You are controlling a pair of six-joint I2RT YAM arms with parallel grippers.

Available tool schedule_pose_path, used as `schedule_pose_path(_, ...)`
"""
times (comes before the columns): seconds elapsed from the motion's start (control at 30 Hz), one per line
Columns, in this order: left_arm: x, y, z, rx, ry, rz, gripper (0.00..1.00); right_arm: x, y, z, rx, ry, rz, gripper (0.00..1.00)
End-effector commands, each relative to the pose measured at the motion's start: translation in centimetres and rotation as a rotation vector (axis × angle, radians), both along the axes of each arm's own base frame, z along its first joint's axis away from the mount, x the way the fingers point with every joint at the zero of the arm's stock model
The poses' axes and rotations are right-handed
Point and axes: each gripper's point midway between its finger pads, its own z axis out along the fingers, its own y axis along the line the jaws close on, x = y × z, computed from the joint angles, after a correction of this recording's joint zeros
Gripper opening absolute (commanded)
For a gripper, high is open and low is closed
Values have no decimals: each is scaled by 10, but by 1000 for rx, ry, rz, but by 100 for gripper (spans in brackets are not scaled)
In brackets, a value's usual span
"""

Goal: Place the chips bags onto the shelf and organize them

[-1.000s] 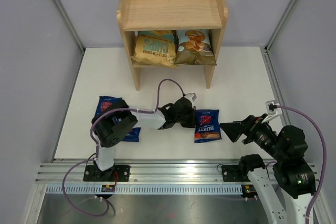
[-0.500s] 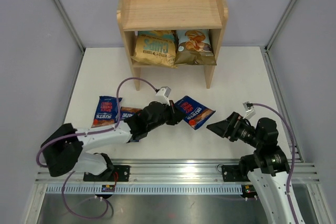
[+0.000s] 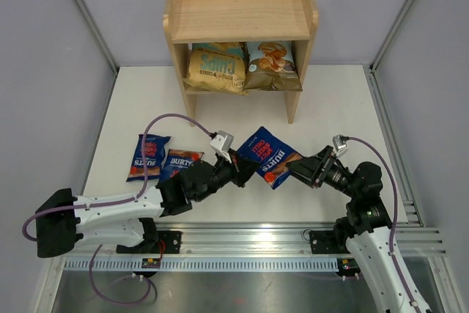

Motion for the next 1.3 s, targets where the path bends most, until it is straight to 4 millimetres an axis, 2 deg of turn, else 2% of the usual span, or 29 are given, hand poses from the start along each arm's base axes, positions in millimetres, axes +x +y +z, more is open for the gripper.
schedule_pose_path(0.0, -5, -11, 46, -66, -159, -2, 0, 7, 1, 29, 50, -81, -5, 89)
schedule_pose_path(0.1, -15, -17, 56, -93, -184, -31, 0, 15, 0, 23, 25, -61, -24, 84)
schedule_pose_path(0.23, -19, -19, 61, -91, -203, -49, 0, 19, 0, 21, 19, -53, -30, 69)
schedule_pose_path(0.27, -19, -19, 62, -94, -205, -50, 0, 18, 0, 22, 19, -62, -30, 59)
schedule_pose_path(0.37, -21, -20, 64, -98, -213, -62, 0, 18, 0, 26, 17, -76, -29, 45)
schedule_pose_path(0.4, -21, -19, 64, -95, -212, -62, 0, 17, 0, 28, 15, -90, -27, 34)
schedule_pose_path(0.43, -18, -18, 66, -86, -219, -47, 0, 17, 0, 30, 12, -99, -29, 27)
schedule_pose_path(0.5, -14, -12, 60, -50, -206, -17, 3, 17, -1, 32, -4, -128, -33, 19)
schedule_pose_path(0.6, -7, -2, 53, -6, -191, 36, 21, 19, -2, 41, -26, -179, -40, 17)
schedule_pose_path(0.63, -4, 6, 51, 16, -182, 68, 29, 21, -2, 44, -37, -193, -47, 16)
schedule_pose_path(0.7, 1, 17, 45, 42, -166, 110, 36, 26, -2, 46, -48, -200, -47, 12)
schedule_pose_path(0.73, 4, 27, 35, 87, -148, 149, 39, 27, -2, 53, -57, -225, -49, 10)
schedule_pose_path(0.77, 6, 38, 37, 83, -142, 176, 45, 29, -2, 55, -61, -230, -52, 10)
schedule_pose_path(0.8, 10, 48, 35, 84, -118, 221, 48, 31, -1, 61, -63, -239, -51, 9)
schedule_pose_path(0.83, 11, 58, 22, 132, -92, 242, 50, 33, -1, 63, -71, -250, -51, 9)
schedule_pose_path(0.9, 19, 84, 22, 115, -35, 327, 56, 36, -1, 74, -79, -266, -50, 8)
schedule_pose_path(0.93, 19, 98, 5, 190, 3, 349, 59, 37, -1, 79, -80, -275, -49, 8)
schedule_pose_path(0.97, 25, 112, 5, 192, 25, 392, 62, 38, 0, 83, -81, -282, -49, 8)
schedule_pose_path(1.0, 26, 120, 6, 191, 52, 415, 69, 41, 0, 93, -83, -296, -51, 8)
schedule_pose_path(1.03, 24, 128, -6, 251, 79, 414, 73, 42, 0, 98, -87, -308, -47, 8)
schedule_pose_path(1.07, 29, 138, -10, 276, 100, 440, 75, 44, 0, 102, -92, -305, -48, 8)
schedule_pose_path(1.1, 31, 142, -6, 285, 114, 449, 81, 48, 1, 114, -93, -317, -49, 8)
schedule_pose_path(1.13, 28, 149, -16, 345, 148, 438, 84, 50, 2, 119, -95, -324, -46, 8)
schedule_pose_path(1.17, 32, 156, -18, 369, 169, 459, 88, 51, 2, 126, -94, -335, -44, 8)
schedule_pose_path(1.2, 34, 158, -16, 389, 185, 463, 99, 55, 3, 142, -92, -352, -45, 8)
schedule_pose_path(1.27, 32, 170, -22, 457, 215, 473, 99, 58, 4, 160, -93, -381, -43, 8)
